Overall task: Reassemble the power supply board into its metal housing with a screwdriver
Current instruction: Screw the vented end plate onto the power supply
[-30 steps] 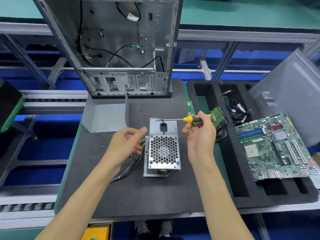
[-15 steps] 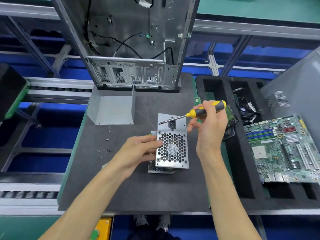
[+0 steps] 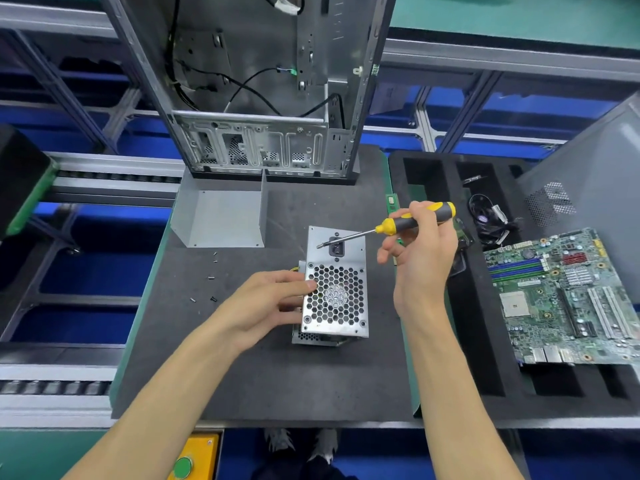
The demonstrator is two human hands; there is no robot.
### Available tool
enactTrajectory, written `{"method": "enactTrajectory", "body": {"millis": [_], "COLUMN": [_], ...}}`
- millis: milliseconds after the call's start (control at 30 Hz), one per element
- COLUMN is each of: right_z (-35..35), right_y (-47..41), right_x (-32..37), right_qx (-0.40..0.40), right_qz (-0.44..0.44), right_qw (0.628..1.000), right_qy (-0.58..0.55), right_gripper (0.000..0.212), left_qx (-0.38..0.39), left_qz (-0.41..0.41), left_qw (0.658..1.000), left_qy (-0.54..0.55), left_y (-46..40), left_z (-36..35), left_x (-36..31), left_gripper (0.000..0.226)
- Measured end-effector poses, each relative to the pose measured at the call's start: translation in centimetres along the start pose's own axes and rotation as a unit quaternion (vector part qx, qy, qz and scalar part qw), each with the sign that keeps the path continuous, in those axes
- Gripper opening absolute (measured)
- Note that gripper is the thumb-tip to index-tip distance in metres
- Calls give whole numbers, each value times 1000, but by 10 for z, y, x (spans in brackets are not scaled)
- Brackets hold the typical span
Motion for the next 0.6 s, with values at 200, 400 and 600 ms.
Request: {"method": "enactTrajectory", "body": {"millis": [200,400,600], "right_z": [4,3,1], "right_y": [-1,-1,3], "right_x": [-18,-40,-55], "right_qx": [-23,-23,-28], "right_qz": [-93,-155,-185], "right_qw": [992,980,971], "right_qy": [-78,-120,-147], "right_gripper": [17,11,14], "left_qx": [24,54,53], "left_qz": [42,10,-29], "left_qw": [995,991,995], "left_qy": [87,119,82], "left_y": [-5,-8,-4], "left_z": [-11,-13,-18], "left_x": [7,9,7], "left_gripper": [42,38,37]}}
Point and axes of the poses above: each hand's wrist, its own y-axis away from the middle knuckle, its own z-axis out of the back of the hand, x = y × z, the point moved 6 cm from there along -y, towards the middle knuckle
